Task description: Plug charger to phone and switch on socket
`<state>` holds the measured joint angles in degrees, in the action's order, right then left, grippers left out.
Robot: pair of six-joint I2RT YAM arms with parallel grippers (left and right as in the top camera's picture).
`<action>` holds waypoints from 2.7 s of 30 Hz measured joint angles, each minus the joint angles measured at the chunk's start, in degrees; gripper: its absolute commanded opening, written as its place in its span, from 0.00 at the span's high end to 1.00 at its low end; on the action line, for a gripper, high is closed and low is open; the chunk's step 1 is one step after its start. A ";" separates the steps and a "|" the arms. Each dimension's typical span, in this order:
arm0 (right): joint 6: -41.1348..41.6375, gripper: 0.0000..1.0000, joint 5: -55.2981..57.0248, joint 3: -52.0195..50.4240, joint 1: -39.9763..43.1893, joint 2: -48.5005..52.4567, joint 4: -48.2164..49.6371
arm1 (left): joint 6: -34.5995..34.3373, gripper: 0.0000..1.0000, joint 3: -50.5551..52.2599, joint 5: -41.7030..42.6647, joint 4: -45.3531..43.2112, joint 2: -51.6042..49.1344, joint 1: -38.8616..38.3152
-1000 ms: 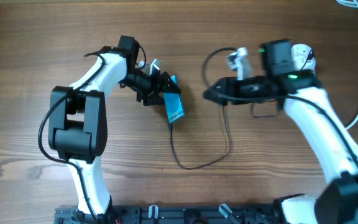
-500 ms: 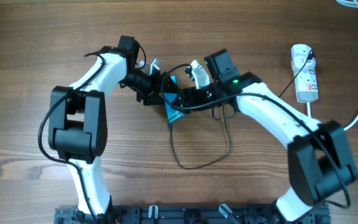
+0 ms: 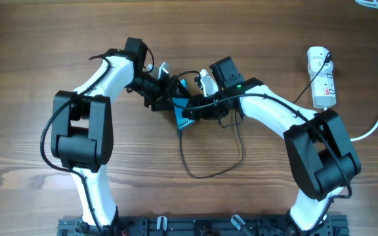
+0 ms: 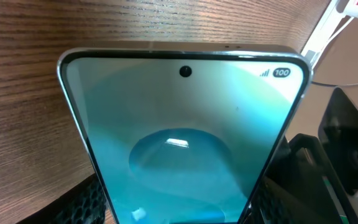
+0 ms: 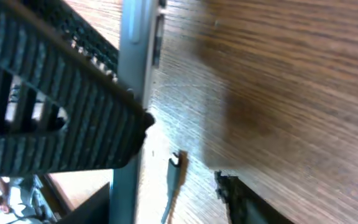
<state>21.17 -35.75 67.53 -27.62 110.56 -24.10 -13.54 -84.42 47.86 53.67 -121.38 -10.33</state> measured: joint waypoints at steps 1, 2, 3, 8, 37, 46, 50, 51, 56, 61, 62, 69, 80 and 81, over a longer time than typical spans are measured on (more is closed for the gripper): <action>0.72 0.64 -0.22 -0.02 -0.04 0.00 0.20 | -0.02 0.39 0.00 0.00 -0.02 0.00 0.00; 1.64 0.64 -0.37 -0.02 -0.15 0.00 0.46 | 0.00 0.39 0.00 0.00 -0.11 0.00 0.00; 2.19 0.65 -0.66 -0.02 -0.22 0.00 0.83 | 0.00 0.39 0.00 0.00 -0.13 0.00 0.00; 3.63 0.65 -4.31 -0.02 -0.22 0.02 3.67 | 0.00 0.39 0.00 0.00 -0.09 0.00 0.00; 6.67 0.96 -2.54 -0.35 -1.86 0.09 4.02 | 0.70 0.00 0.00 0.04 0.31 0.00 0.37; 6.67 0.96 -4.35 -0.42 -2.43 0.11 4.09 | 0.63 0.00 0.00 0.24 0.13 0.00 0.28; 6.67 0.95 -7.30 -0.44 -1.81 0.11 4.96 | 1.36 0.00 0.00 0.68 0.44 0.00 0.28; 6.67 0.96 -8.20 -0.44 -1.60 0.11 5.33 | 2.51 0.00 0.00 1.75 0.68 0.00 0.28; 6.60 0.96 -15.96 -0.68 0.33 0.11 8.35 | 11.43 0.02 0.00 10.56 2.60 0.00 0.90; 6.67 0.95 -23.32 -0.87 1.55 0.11 10.21 | 23.50 0.06 0.00 21.70 7.69 0.00 3.26; 6.64 0.96 -24.28 -0.85 2.01 0.11 10.78 | 25.51 0.09 0.00 23.45 8.59 0.00 3.32; 7.98 0.96 -29.00 -0.87 3.78 0.11 17.66 | 36.76 0.12 0.07 34.56 9.09 0.44 4.39; 13.77 0.96 -36.39 -0.20 3.80 0.11 33.22 | 38.60 0.18 0.17 36.33 8.26 9.70 7.19; 14.38 0.96 -36.89 -0.15 3.74 0.11 34.64 | 38.60 0.21 0.20 36.41 8.26 10.60 7.56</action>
<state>35.55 -72.64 67.37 -23.88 110.67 10.55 25.06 -84.23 84.27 61.93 -110.78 -2.76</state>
